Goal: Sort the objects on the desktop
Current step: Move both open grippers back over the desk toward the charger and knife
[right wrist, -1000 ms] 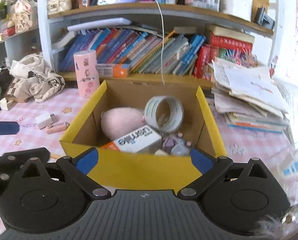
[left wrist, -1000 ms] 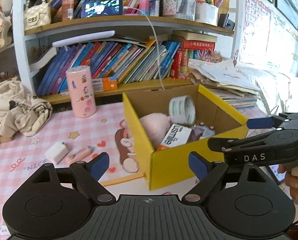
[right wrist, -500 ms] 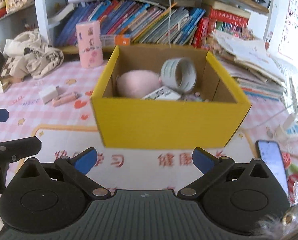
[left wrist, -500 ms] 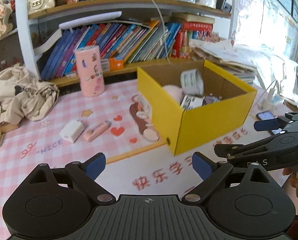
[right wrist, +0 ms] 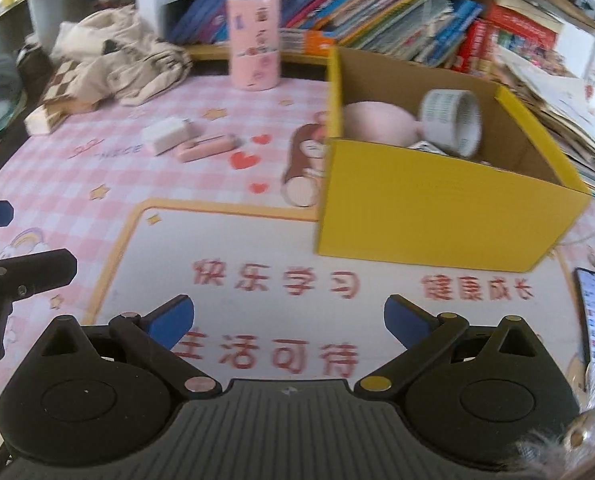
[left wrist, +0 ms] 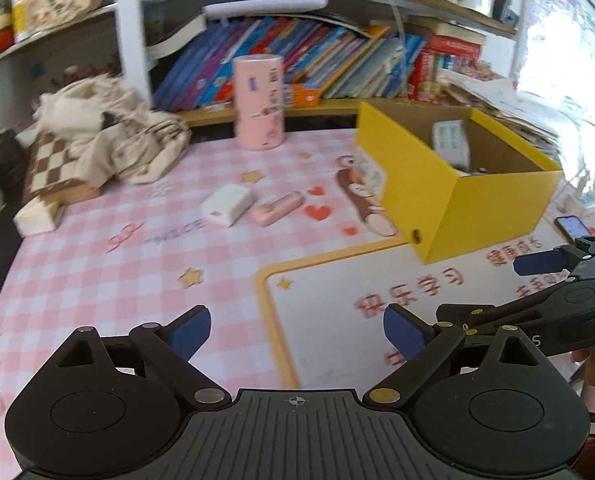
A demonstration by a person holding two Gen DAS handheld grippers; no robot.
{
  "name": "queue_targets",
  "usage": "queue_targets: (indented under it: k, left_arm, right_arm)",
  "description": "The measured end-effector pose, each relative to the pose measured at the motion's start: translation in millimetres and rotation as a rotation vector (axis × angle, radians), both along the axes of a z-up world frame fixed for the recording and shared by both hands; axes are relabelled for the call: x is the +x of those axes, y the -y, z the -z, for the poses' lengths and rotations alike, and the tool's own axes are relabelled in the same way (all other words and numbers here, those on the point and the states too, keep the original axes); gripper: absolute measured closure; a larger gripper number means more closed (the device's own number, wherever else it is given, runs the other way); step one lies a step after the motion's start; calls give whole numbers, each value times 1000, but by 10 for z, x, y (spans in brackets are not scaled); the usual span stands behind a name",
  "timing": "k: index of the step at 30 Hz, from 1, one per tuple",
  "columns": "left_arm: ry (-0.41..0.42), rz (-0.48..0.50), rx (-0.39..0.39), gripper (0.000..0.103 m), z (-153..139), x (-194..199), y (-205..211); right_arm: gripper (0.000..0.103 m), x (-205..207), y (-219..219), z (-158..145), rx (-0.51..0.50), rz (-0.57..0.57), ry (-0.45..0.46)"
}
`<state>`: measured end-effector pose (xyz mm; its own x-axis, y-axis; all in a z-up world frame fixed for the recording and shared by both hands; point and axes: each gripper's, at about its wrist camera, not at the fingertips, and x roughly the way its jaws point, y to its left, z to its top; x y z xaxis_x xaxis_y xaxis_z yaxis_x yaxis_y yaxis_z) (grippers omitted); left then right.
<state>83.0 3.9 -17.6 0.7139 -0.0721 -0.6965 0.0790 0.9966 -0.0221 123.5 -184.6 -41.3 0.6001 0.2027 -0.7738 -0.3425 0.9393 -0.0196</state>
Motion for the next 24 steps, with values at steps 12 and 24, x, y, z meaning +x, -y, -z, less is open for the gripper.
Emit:
queue_targets:
  k: [12,24]
  left_arm:
    - [-5,-122,-4,5,-6,-110,-327]
    - [1,-178,7,5,42,146,-416]
  right_arm:
    - [0,41,-468,-44,-13,-138,-4]
    - [9,343,-667,-47,10,-232,32]
